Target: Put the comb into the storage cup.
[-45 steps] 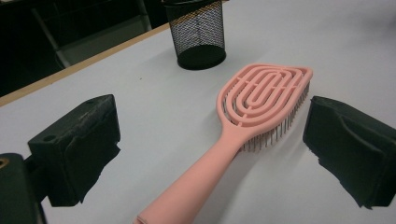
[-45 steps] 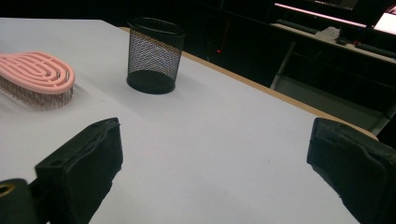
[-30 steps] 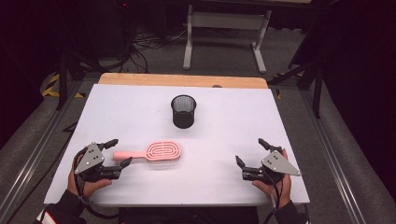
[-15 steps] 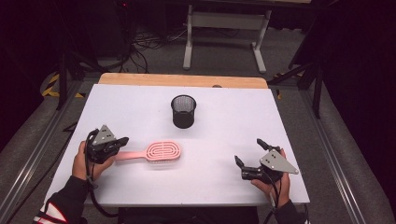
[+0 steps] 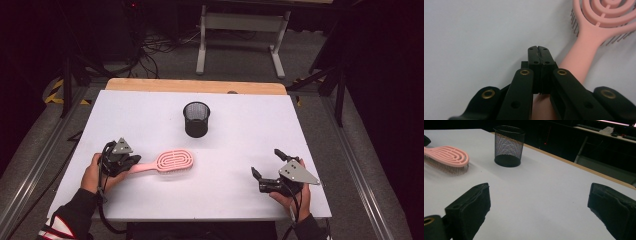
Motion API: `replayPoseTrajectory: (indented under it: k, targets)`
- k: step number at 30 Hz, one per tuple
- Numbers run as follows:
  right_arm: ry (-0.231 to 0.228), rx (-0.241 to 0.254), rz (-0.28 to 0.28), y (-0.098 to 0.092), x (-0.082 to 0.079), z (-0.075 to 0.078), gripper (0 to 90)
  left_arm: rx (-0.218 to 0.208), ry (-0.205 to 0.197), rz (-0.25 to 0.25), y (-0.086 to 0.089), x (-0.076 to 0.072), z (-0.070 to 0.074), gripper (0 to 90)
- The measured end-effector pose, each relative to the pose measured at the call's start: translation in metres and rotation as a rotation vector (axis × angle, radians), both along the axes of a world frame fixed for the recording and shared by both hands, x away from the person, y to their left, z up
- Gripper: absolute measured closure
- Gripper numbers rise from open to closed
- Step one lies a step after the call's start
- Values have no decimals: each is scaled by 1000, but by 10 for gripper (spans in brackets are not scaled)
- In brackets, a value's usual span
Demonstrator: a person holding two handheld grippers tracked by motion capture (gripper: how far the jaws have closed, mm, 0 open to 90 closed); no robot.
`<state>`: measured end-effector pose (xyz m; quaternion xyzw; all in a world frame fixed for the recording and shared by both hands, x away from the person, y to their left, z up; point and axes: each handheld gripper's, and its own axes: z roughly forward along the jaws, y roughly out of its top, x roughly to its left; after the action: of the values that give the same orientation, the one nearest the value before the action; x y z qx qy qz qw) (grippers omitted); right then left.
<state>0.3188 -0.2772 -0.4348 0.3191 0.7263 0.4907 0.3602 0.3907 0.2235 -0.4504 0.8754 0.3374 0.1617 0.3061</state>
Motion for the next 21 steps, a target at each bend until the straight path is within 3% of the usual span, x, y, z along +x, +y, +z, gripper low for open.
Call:
replayPoseTrajectory:
  k: [21]
  targets:
    - [9, 7, 6, -3, 0, 0, 53, 34, 46, -59, -8, -27, -4, 891]
